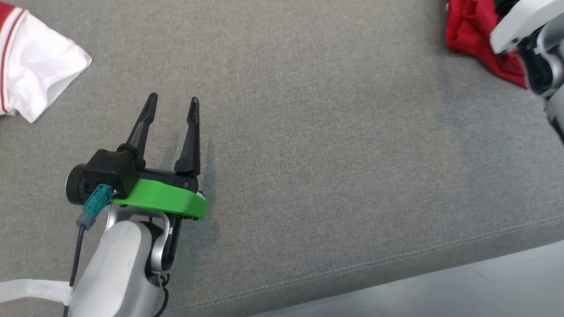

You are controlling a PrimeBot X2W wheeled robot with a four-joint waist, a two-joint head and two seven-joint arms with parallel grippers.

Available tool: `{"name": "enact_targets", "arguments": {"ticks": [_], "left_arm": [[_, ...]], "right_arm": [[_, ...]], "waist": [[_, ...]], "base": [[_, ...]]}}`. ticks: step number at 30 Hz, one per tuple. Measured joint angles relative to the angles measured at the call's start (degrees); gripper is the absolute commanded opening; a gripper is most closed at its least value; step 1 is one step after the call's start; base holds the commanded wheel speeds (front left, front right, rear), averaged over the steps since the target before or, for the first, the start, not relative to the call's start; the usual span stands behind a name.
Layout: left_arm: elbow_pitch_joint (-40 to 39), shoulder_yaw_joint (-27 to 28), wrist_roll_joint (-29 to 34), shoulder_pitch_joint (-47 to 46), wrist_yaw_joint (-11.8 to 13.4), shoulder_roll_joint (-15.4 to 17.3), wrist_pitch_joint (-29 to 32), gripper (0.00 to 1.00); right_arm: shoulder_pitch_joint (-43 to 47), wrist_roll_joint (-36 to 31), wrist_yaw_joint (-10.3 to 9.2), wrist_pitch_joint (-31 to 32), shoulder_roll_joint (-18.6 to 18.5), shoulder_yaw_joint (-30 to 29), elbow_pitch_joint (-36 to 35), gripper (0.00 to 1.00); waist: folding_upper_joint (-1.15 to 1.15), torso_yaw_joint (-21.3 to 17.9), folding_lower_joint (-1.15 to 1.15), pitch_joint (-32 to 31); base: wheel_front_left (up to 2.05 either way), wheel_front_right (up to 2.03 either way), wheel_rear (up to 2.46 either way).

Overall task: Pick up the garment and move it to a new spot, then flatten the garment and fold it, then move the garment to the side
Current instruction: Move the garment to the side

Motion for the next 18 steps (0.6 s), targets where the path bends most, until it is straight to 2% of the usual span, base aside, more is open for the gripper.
{"name": "enact_targets", "arguments": {"ticks": [9, 14, 18], "left_arm": [[3.55, 4.09, -0.96, 3.48, 0.23, -0.40, -0.77, 1.00], [4.37, 5.35, -1.41, 5.40, 0.59, -1.29, -0.81, 1.00], [4.70, 7.22, -1.53, 7.47, 0.65, -1.34, -1.10, 1.00]], "right_arm": [[7.01, -0.37, -0.32, -0.16, 3.99, -0.19, -4.05, 1.00], [11.12, -1.87, -3.21, -0.16, 4.13, -3.69, -9.00, 1.00], [15.69, -2.79, -4.85, -0.16, 6.14, -5.43, -13.37, 1.00]], "waist": [[0.00, -1.49, 0.00, -6.67], [0.00, -1.76, 0.00, -9.84], [0.00, -1.73, 0.00, -11.83]], "base": [[0.00, 0.00, 0.00], [0.00, 0.00, 0.00], [0.00, 0.00, 0.00]]}}
